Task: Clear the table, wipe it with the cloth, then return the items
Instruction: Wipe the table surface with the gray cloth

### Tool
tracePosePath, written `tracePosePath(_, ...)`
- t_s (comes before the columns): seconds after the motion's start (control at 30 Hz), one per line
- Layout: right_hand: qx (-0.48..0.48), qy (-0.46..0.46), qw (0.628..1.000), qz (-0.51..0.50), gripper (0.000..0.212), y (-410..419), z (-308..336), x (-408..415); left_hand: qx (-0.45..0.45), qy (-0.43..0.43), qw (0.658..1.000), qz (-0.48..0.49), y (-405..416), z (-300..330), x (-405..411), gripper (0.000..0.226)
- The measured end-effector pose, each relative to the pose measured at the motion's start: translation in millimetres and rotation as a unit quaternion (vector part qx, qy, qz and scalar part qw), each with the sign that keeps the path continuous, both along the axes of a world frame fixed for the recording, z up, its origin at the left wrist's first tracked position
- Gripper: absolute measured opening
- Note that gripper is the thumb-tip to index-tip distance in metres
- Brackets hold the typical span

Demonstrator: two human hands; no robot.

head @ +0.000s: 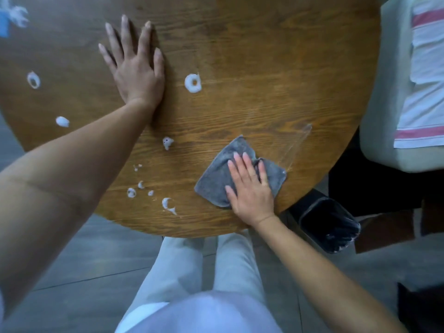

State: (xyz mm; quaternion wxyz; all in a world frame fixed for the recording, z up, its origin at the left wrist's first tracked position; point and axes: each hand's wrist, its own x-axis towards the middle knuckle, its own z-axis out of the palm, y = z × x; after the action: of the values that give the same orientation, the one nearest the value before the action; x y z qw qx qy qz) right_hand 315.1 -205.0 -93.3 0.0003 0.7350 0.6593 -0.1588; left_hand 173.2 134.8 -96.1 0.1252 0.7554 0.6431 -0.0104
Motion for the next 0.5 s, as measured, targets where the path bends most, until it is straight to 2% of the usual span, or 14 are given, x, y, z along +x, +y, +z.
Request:
tracePosePath(0.07, 0.013, -0.047, 0.996, -0.079, 0.071, 39.7, -7.8, 60.7, 0.006, 0.005, 1.000, 0.001, -1.0, 0.1, -0.2, 0.057)
tracePosePath(0.17, 0.036, -0.096, 0.969, -0.226, 0.070, 95.2, -3.2, 143.5, 0.007, 0.003, 1.000, 0.002, -2.0, -0.2, 0.6, 0.057)
tracePosePath(0.2, 0.044, -0.094, 0.961, -0.257, 0.070, 100.3, -1.9, 144.3, 0.010, 0.008, 1.000, 0.002, -1.9, 0.3, 0.5, 0.057)
tracePosePath(0.27, 0.051, -0.076, 0.953, -0.287, 0.071, 76.9, -0.4, 90.3, 0.011, 0.013, 1.000, 0.001, -3.5, 0.8, 0.9, 0.057)
tracePosePath(0.33, 0.015, -0.033, 0.971, -0.237, 0.076, 24.2, 4.9, -2.2, 0.007, 0.009, 1.000, -0.001, -1.7, 2.1, 0.7, 0.057)
tracePosePath(0.4, -0.019, 0.010, 0.987, -0.161, 0.080, -21.0, 10.8, -57.7, 0.002, 0.002, 1.000, 0.002, -1.6, 1.7, 1.1, 0.057)
tracePosePath(0.5, 0.002, 0.009, 0.996, -0.092, 0.076, -18.5, -1.4, -17.2, 0.011, 0.009, 1.000, 0.000, -2.7, -0.1, 2.6, 0.057)
